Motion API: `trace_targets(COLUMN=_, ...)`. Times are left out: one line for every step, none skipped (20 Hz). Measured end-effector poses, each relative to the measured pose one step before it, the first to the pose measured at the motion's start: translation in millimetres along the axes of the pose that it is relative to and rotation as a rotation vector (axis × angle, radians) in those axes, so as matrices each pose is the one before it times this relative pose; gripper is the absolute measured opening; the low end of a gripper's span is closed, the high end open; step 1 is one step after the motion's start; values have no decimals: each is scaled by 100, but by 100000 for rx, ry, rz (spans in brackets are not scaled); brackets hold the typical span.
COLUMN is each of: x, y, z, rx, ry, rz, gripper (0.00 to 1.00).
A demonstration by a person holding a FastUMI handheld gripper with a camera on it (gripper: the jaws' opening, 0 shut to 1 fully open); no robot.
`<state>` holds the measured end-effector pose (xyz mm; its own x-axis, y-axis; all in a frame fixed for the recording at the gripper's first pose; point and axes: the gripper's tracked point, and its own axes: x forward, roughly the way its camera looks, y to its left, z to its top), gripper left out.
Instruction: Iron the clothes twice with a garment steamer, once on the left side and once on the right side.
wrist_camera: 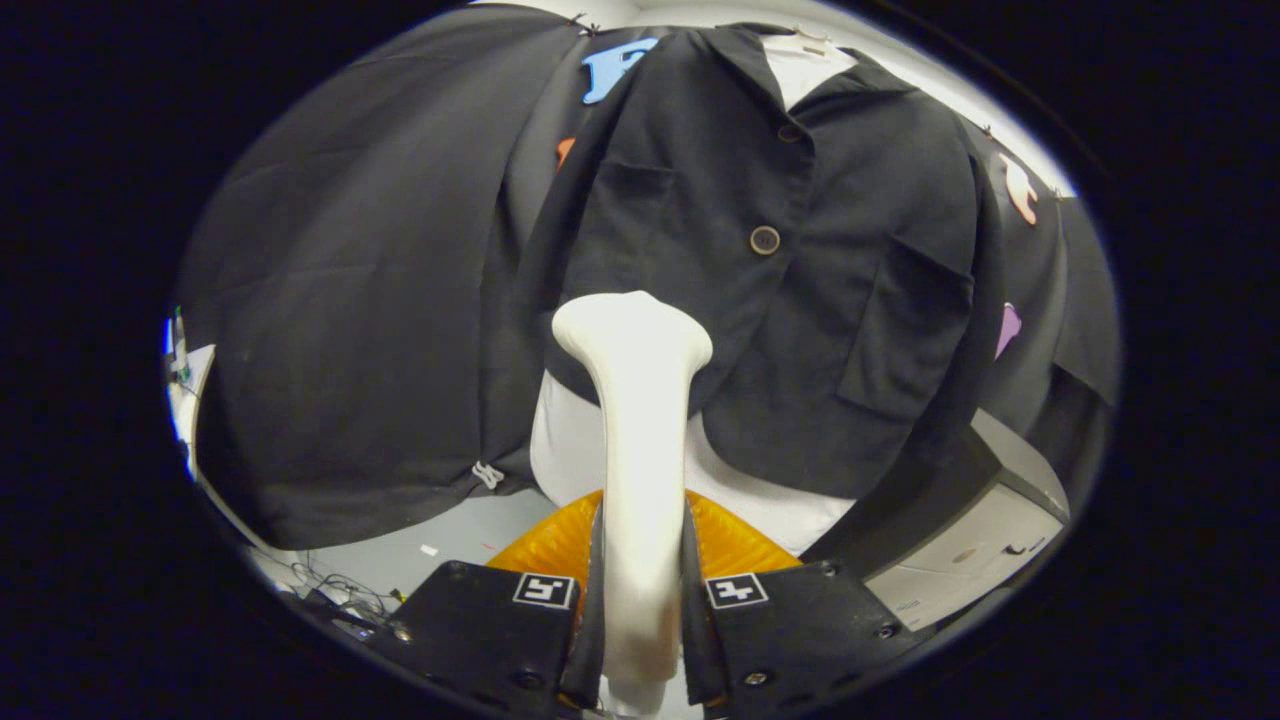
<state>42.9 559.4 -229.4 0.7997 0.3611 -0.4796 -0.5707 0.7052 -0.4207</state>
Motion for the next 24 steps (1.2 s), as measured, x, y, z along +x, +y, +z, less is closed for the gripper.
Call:
trace_targets(x=-25, y=158, z=-603, rx=16, ry=1278, rz=-124, gripper=34)
trace_targets(x=-370, y=244, z=-760, rx=-152, ry=1117, rz=-93, gripper=34)
trace_targets(x=-242, y=202, z=-695, rx=-369, ry=1186, rz=-246, gripper=34)
trace_targets(x=-348, y=276, z=-757, rx=-338, ry=1410, rz=-371, gripper=34)
trace_targets(x=-415, y=172, z=-551, rx=66, ry=1238, rz=-308, gripper=34)
trace_targets(x=-324, y=114, z=-634, rx=248, ry=948, rz=-323, gripper=34)
trace_targets(x=-629, y=-86, z=-596, rx=393, ry=371, rz=-509, gripper=35)
trace_targets(x=-656, y=-176, z=-783, rx=-40, ry=165, rz=-733, gripper=35)
trace_targets(x=-749, y=-321, z=-627, rx=-460, ry=377, rz=-900, gripper=35)
trace_targets(x=-733, y=-434, z=-633, rx=-150, ry=535, rz=-1041, gripper=35)
trace_targets(x=-744, y=-687, z=-742, rx=-34, ry=1155, rz=-1438, gripper=35)
trace_targets(x=-597, y=-1035, z=-1237, rx=462, ry=1264, rz=-1474, gripper=35)
trace_targets(x=-892, y=-1129, z=-892, rx=920, ry=1307, rz=-1525, gripper=35)
trace_targets(x=-623, y=-1430, z=-741, rx=1401, ry=928, rz=-1854, gripper=35)
trace_targets(x=-633, y=-1464, z=-469, rx=2173, ry=490, rz=-2276, gripper=35)
trace_targets(x=-690, y=-1340, z=-272, rx=1715, ry=93, rz=-2061, gripper=35)
trace_targets(x=-1088, y=-1762, z=-203, rx=2399, ry=-155, rz=-2379, gripper=34)
trace_targets(x=-1021, y=-2121, z=168, rx=2788, ry=-660, rz=-2464, gripper=34)
trace_targets(x=-754, y=-1812, z=263, rx=2201, ry=-833, rz=-2310, gripper=34)
trace_targets(x=-846, y=-2420, z=265, rx=2899, ry=-1265, rz=-2982, gripper=34)
trace_targets(x=-792, y=-1995, z=315, rx=2198, ry=-1022, rz=-2611, gripper=34)
trace_targets(x=-912, y=-2388, z=339, rx=2552, ry=-914, rz=-2924, gripper=34)
trace_targets(x=-870, y=-2324, z=264, rx=2353, ry=-1156, rz=-3000, gripper=34)
trace_targets(x=-821, y=-2595, z=362, rx=2091, ry=-1459, rz=-3393, gripper=34)
